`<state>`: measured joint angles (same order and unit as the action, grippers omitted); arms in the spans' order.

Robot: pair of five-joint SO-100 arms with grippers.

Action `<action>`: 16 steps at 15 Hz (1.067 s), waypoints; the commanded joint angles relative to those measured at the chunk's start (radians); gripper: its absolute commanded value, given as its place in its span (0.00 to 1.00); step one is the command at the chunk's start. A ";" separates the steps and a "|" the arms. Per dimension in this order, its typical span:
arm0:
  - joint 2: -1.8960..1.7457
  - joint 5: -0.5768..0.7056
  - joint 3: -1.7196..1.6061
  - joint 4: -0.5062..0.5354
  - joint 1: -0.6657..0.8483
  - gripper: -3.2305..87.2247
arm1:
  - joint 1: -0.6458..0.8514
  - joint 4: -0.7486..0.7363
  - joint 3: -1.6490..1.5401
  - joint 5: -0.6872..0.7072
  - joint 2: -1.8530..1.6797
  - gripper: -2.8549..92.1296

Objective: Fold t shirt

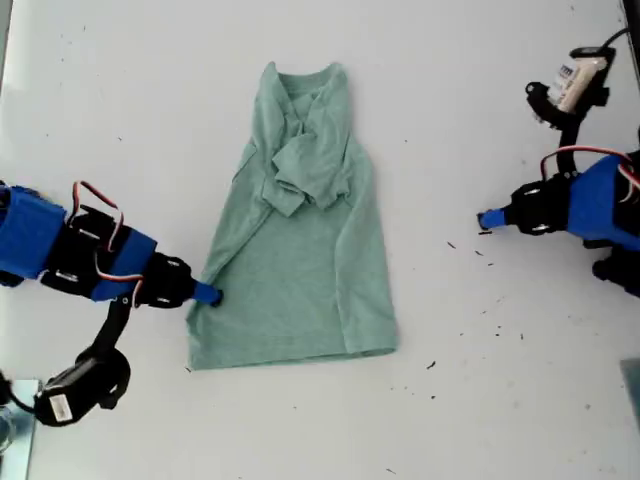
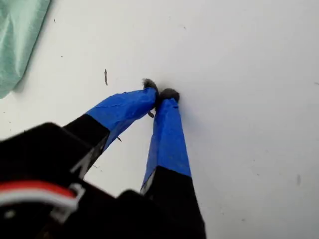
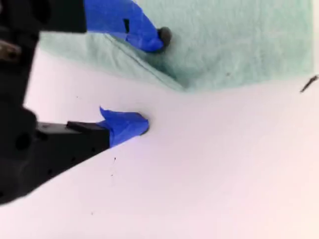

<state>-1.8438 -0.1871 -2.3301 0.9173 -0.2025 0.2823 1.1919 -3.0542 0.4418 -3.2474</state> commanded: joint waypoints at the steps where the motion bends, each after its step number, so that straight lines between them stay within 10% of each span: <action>1: -0.011 -0.017 0.091 0.077 -0.020 0.03 | -0.011 0.011 -0.038 0.000 -0.009 0.06; 6: -0.130 0.023 0.572 0.508 0.040 0.03 | -0.009 0.018 -0.041 -0.002 -0.021 0.06; 12: 0.423 0.281 1.080 0.396 0.156 0.03 | -0.011 0.035 -0.048 -0.006 -0.052 0.06; 16: 0.873 0.360 1.462 0.305 0.127 0.25 | -0.011 0.038 -0.048 -0.006 -0.057 0.06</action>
<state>-1.0002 0.1626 -0.9572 1.2655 -0.0644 0.2823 1.2226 -3.0588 0.4418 -3.2919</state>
